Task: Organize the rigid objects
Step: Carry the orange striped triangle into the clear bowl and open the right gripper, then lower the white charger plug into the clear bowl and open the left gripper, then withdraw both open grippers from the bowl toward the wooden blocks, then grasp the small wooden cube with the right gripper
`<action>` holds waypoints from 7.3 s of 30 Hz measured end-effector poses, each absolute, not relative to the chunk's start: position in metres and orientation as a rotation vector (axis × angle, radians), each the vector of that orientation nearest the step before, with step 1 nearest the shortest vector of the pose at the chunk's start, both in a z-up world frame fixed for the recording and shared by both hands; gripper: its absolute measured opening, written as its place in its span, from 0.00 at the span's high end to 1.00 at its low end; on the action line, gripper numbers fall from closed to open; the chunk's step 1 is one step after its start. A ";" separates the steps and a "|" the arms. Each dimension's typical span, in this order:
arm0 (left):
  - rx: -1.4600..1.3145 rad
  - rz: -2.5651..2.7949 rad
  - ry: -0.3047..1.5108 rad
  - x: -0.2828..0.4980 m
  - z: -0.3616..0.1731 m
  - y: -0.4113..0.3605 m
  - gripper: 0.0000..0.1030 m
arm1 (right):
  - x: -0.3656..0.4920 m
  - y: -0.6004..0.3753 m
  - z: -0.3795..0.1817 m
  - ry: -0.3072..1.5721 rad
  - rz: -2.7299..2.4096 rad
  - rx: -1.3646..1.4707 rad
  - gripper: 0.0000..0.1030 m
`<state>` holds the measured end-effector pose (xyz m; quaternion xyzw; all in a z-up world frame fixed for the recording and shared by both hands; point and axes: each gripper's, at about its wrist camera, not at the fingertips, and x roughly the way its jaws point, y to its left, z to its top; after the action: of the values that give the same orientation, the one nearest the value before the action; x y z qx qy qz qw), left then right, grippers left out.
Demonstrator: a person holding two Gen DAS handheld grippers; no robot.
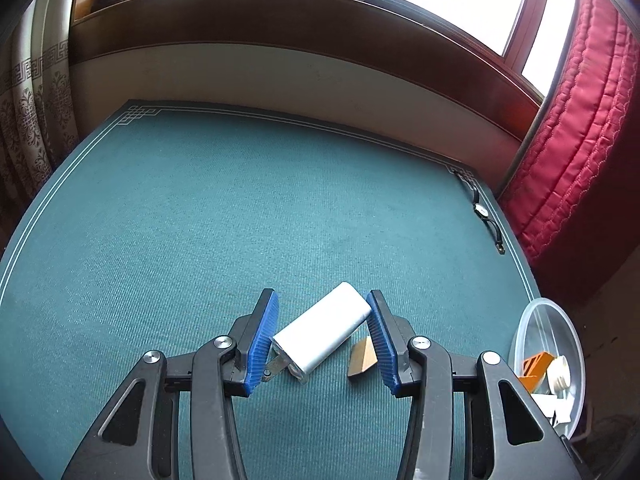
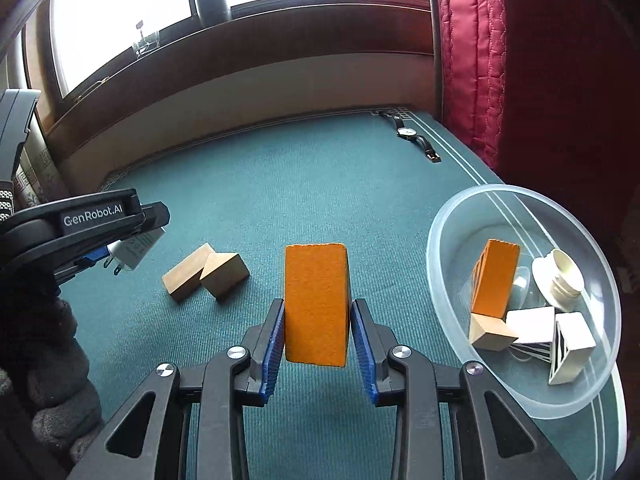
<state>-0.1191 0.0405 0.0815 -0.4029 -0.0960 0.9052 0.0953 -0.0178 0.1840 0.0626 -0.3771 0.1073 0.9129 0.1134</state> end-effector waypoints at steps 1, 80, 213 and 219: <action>-1.190 2.680 -0.279 -0.118 0.082 0.042 0.55 | -0.015 0.186 0.065 0.319 2.675 -1.097 0.67; -1.042 2.474 0.017 -0.051 0.080 0.143 0.55 | 0.104 0.361 0.058 0.622 2.258 -0.768 0.42; -1.303 2.806 -0.206 -0.128 0.031 -0.015 0.43 | -0.097 0.145 0.034 -0.024 3.016 -1.327 0.20; -1.311 2.791 -0.202 -0.130 0.027 -0.014 0.43 | -0.102 0.139 0.023 -0.071 2.999 -1.393 0.43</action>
<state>-0.1301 -0.0145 0.0273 -0.4240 -0.0654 0.9029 0.0256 -0.1023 0.1386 0.0228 -0.4196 -0.0213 0.9037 -0.0827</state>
